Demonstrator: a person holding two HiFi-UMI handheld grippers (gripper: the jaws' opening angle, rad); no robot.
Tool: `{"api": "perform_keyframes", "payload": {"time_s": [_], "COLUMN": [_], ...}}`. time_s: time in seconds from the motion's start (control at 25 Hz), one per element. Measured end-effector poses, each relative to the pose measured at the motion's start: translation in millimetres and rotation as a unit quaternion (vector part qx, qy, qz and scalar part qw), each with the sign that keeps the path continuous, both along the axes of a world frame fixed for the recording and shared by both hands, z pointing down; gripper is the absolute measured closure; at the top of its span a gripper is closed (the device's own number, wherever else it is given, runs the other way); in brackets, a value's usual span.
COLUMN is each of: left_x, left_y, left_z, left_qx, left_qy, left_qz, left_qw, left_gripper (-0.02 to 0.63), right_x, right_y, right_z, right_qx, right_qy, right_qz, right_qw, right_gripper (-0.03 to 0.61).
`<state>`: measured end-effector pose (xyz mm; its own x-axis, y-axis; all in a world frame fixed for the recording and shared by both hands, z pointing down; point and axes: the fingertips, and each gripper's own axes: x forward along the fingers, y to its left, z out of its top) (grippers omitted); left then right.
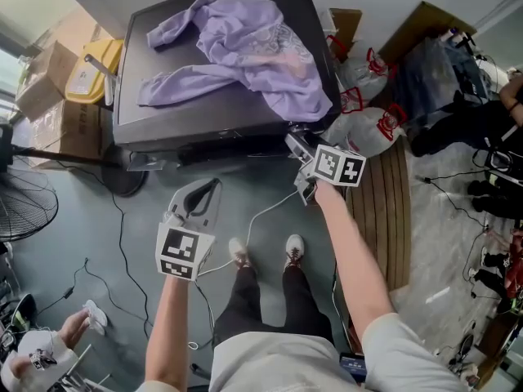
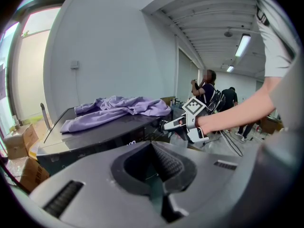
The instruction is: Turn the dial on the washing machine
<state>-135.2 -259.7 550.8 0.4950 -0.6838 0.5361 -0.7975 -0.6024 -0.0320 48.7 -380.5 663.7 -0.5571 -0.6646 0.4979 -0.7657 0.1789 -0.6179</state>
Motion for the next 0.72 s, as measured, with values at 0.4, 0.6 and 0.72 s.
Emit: {"api": "perform_keyframes", "payload": {"time_s": [0.4, 0.6, 0.72], "left_x": [-2.4, -3.9, -6.1], "left_y": [8.3, 11.9, 12.7], "left_z": [0.0, -3.1, -10.9], "left_qx": [-0.004, 0.001, 0.007], "left_qy": [-0.003, 0.000, 0.002], "left_qz": [-0.004, -0.006, -0.013], "left_qw": [1.0000, 1.0000, 0.9999], "left_gripper": [0.604, 0.604, 0.604], "right_x": [-2.2, 2.9, 17.3], "right_y": [2.2, 7.2, 16.5], "right_z": [-5.4, -7.1, -8.6], "right_qx": [-0.038, -0.036, -0.036], "right_qy": [-0.135, -0.111, -0.070], "right_qz": [0.045, 0.054, 0.068], "right_qw": [0.989, 0.992, 0.995], "right_gripper": [0.293, 0.290, 0.291]}}
